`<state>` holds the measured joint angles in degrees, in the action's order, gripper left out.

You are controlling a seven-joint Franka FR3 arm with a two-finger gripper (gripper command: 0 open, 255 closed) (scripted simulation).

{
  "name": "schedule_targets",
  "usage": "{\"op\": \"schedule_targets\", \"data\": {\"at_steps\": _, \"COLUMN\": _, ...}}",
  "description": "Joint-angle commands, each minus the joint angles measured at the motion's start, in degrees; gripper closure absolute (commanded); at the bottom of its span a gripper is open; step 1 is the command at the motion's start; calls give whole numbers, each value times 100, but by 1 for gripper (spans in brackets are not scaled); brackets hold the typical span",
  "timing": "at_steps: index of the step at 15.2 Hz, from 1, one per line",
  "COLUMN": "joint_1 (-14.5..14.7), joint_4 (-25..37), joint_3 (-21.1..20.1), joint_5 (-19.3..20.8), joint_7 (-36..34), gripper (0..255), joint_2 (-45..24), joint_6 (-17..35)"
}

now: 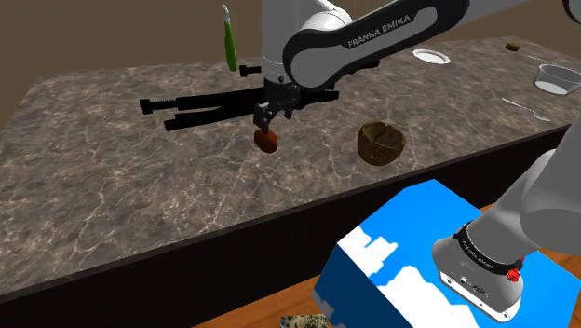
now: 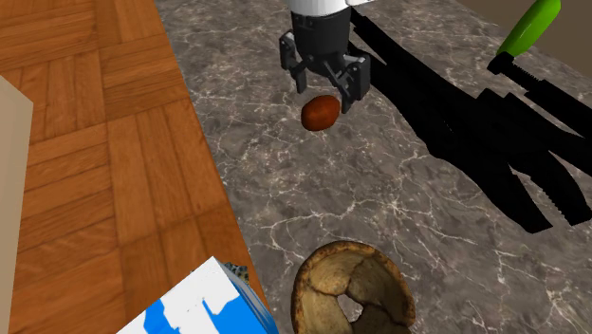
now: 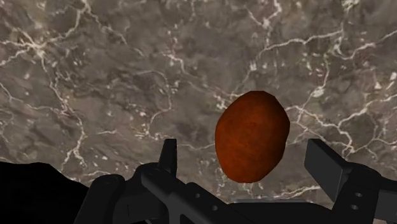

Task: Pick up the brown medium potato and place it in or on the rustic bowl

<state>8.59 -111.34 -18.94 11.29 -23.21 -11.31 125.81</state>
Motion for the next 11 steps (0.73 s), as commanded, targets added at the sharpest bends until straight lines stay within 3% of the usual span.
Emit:
{"op": "schedule_targets", "data": {"at_steps": 1, "joint_1": 106, "joint_4": 308, "joint_3": 13, "joint_5": 230, "joint_7": -173, "gripper": 0, "joint_2": -396, "joint_6": 75}}
{"op": "schedule_targets", "data": {"at_steps": 3, "joint_1": 221, "joint_4": 638, "joint_3": 41, "joint_5": 404, "joint_7": -303, "gripper": 0, "joint_2": -742, "joint_6": 77}}
{"op": "schedule_targets", "data": {"at_steps": 11, "joint_1": 251, "joint_4": 521, "joint_3": 135, "joint_5": 584, "joint_7": -415, "gripper": 0, "joint_2": -1083, "joint_6": 514}}
